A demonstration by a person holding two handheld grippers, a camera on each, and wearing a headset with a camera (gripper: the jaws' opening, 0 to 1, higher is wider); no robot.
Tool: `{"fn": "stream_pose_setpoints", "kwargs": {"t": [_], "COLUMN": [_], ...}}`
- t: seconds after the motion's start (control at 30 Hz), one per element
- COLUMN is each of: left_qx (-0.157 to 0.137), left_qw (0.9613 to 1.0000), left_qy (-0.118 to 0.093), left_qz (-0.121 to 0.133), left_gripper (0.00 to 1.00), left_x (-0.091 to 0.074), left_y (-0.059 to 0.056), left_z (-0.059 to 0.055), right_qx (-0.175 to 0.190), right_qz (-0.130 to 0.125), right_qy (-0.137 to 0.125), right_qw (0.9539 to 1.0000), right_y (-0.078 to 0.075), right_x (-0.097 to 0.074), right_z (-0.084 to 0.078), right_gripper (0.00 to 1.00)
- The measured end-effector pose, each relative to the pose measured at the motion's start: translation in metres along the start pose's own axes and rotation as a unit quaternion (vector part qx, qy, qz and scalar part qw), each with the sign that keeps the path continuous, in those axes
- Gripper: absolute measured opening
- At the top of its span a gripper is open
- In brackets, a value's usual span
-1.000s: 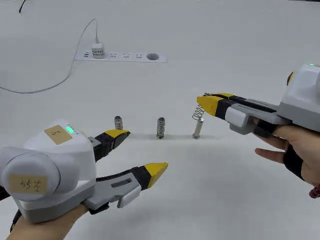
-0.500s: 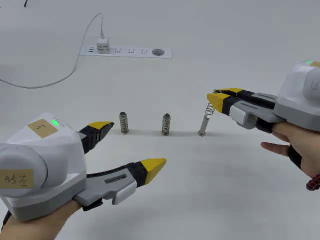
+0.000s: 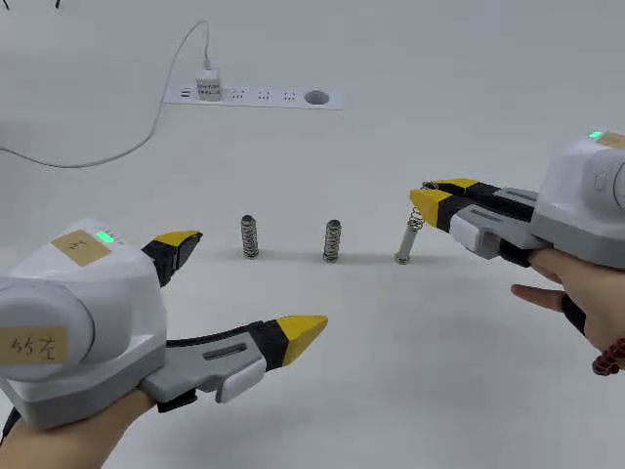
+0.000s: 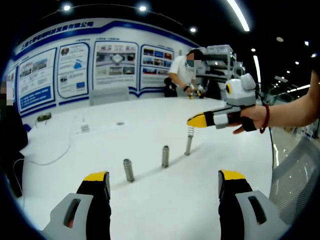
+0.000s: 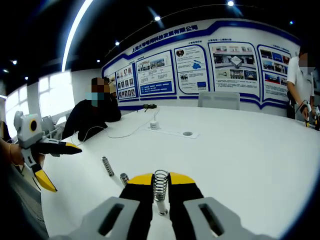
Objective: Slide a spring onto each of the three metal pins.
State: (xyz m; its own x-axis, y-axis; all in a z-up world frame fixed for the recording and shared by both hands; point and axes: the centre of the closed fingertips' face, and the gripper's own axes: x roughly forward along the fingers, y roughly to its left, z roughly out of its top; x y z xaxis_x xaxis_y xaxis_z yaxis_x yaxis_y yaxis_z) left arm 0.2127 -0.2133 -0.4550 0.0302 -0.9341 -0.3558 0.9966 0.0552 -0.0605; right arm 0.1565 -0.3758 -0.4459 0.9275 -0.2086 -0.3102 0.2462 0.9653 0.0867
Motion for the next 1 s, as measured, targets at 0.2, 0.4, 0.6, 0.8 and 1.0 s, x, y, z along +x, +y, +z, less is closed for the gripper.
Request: {"fn": "stream_pose_setpoints", "kwargs": {"t": [0.2, 0.4, 0.6, 0.8, 1.0], "left_qx": [-0.005, -0.003, -0.006, -0.008, -0.010], "left_qw": [1.0000, 1.0000, 0.9999, 0.9999, 0.9999], "left_qy": [0.002, 0.003, 0.004, 0.003, 0.004], "left_qz": [0.004, 0.006, 0.010, 0.012, 0.013], "left_gripper": [0.94, 0.96, 0.95, 0.94, 0.93], "left_x": [0.000, 0.000, 0.001, 0.000, -0.001], "left_y": [0.002, 0.003, 0.006, 0.007, 0.008], "left_z": [-0.002, -0.003, -0.004, -0.004, -0.006], "right_qx": [-0.010, -0.013, -0.015, -0.018, -0.011], "right_qz": [-0.003, -0.009, -0.013, -0.014, -0.021], "right_qy": [0.001, 0.008, 0.017, 0.029, 0.045], "right_qw": [0.9999, 0.9998, 0.9997, 0.9993, 0.9987], "right_y": [0.003, 0.003, 0.003, 0.005, 0.002], "right_x": [0.001, 0.004, 0.007, 0.011, 0.013], "right_z": [-0.006, -0.015, -0.023, -0.036, -0.047], "right_gripper": [0.12, 0.12, 0.12, 0.12, 0.12]}}
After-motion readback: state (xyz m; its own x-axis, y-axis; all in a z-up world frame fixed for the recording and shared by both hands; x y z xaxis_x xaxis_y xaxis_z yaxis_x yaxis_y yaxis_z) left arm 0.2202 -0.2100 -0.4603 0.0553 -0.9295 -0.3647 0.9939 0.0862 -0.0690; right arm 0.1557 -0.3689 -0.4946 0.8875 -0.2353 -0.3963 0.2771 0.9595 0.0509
